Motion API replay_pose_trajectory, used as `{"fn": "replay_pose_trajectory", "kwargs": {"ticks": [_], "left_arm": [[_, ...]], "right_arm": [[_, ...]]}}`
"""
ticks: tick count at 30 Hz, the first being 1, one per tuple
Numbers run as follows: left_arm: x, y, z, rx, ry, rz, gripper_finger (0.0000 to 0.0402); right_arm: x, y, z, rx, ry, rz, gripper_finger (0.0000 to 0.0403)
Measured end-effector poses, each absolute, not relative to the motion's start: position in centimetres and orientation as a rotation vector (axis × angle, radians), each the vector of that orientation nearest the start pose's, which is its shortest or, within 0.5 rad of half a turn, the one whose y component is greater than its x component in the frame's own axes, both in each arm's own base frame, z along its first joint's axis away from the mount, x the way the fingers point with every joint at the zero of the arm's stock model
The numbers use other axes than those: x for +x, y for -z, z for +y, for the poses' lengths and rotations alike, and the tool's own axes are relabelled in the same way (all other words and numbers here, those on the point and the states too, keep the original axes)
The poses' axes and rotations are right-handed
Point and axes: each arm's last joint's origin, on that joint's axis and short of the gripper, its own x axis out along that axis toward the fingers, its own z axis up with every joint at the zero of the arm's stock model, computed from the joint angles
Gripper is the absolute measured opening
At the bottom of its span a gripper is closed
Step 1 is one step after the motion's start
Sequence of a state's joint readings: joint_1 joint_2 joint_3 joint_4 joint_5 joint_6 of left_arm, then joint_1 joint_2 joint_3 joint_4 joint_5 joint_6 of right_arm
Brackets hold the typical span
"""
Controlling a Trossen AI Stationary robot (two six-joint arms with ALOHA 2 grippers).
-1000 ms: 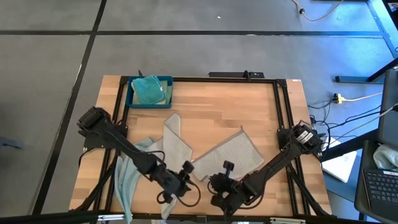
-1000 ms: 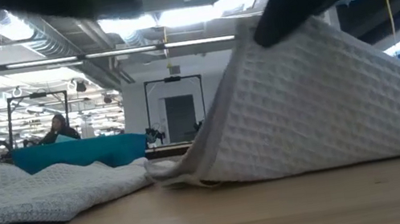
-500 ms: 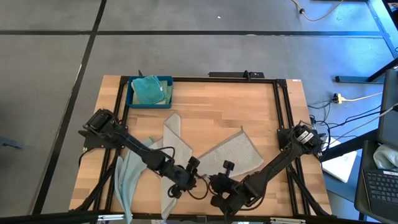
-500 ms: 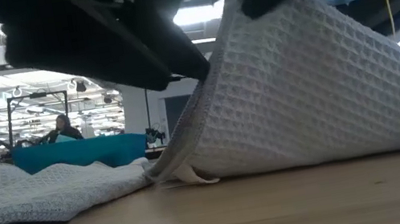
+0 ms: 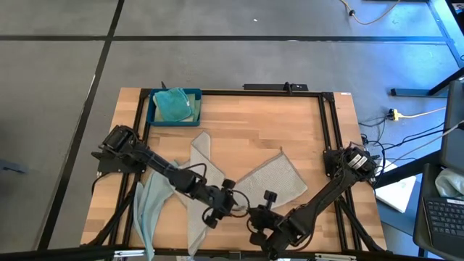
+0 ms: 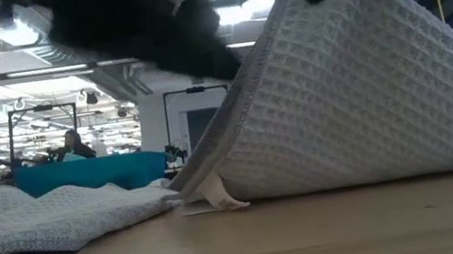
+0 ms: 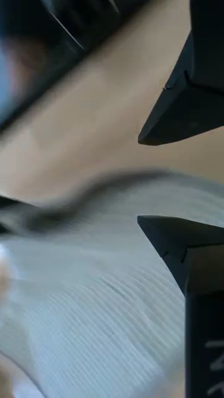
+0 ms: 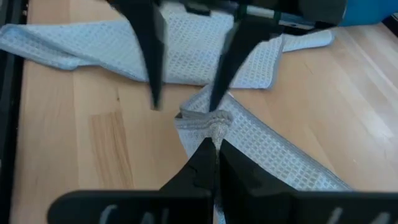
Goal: Fold microfiber towels
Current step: Fold the right gray towel
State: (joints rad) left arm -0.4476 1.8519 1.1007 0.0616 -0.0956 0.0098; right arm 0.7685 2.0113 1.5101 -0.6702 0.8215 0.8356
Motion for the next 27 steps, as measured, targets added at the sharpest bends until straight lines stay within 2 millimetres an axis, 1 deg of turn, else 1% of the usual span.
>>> {"fn": "replay_pose_trajectory", "kwargs": {"ticks": [3, 6, 11, 15, 22, 27], "left_arm": [[35.7, -17.4, -17.0, 0.131, 0.385, 0.590, 0.0189], [36.0, -16.9, -17.4, 0.125, 0.369, 0.564, 0.0189], [36.6, -14.4, -17.7, 0.118, 0.305, 0.580, 0.0191], [36.9, -13.1, -17.7, 0.116, 0.260, 0.597, 0.0191], [36.7, -12.6, -17.7, 0.114, 0.232, 0.624, 0.0189], [36.1, -12.0, -17.9, 0.152, 0.218, 0.697, 0.0188]], "right_arm": [[30.9, -19.6, 26.9, -0.054, 0.367, 0.714, 0.0011], [30.9, -19.6, 26.9, -0.055, 0.367, 0.713, 0.0011], [30.9, -19.7, 26.9, -0.063, 0.381, 0.697, 0.0011], [30.9, -19.7, 26.9, -0.066, 0.382, 0.699, 0.0011], [30.8, -19.6, 26.9, -0.062, 0.386, 0.701, 0.0011], [29.9, -19.4, 27.2, -0.040, 0.404, 0.719, 0.0011]]}}
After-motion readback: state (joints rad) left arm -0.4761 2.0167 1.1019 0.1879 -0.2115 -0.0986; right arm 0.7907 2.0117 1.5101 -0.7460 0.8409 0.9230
